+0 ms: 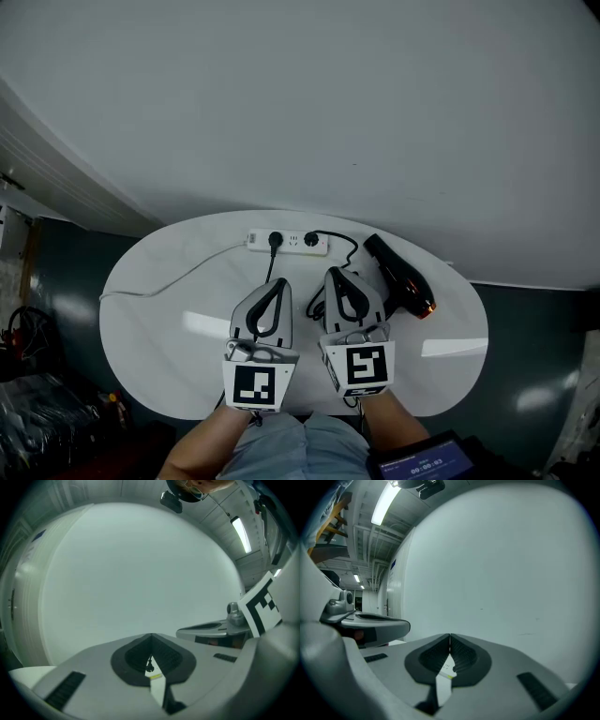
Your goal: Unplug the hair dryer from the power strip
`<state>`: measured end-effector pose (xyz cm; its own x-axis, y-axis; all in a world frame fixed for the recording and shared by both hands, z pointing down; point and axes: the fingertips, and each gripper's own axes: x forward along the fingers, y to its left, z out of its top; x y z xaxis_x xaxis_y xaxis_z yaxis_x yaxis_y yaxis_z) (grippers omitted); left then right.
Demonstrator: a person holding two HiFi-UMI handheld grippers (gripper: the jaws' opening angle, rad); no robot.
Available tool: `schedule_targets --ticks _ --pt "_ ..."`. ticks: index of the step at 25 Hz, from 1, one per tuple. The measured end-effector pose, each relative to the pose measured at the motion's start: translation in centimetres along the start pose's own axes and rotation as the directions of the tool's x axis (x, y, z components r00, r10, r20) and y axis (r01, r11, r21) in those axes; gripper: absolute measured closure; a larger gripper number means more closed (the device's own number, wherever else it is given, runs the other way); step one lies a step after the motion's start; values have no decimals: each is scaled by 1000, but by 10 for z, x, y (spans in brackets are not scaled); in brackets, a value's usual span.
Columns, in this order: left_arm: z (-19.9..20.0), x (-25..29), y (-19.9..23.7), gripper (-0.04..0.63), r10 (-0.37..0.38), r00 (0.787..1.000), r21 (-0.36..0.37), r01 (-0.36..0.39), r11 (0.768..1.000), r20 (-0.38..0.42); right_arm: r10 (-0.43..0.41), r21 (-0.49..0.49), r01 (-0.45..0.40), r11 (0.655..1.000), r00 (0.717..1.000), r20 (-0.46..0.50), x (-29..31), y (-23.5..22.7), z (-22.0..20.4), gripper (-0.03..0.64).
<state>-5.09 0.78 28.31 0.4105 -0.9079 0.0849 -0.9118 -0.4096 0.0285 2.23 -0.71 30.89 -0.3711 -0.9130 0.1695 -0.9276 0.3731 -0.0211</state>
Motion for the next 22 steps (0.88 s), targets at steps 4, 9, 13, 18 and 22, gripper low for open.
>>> schedule_targets --ticks 4,9,13,18,22 --pt "-6 16 8 595 -13 1000 -12 13 1000 -5 -11 8 11 1000 999 -34 15 -4 -9 615" --pt "-15 30 14 595 -29 999 -41 28 999 -20 -21 10 22 1000 998 -64 32 -4 -19 615" --pt "-29 42 21 595 -41 998 -43 39 998 -48 -25 14 26 1000 996 -81 45 -6 -27 615" --pt "-49 59 26 595 -52 996 -39 49 998 -71 -26 22 29 999 993 -114 58 -10 -45 615" --pt "-62 69 28 595 -60 994 -53 55 997 -90 -30 38 35 999 990 -135 65 -10 -57 615"
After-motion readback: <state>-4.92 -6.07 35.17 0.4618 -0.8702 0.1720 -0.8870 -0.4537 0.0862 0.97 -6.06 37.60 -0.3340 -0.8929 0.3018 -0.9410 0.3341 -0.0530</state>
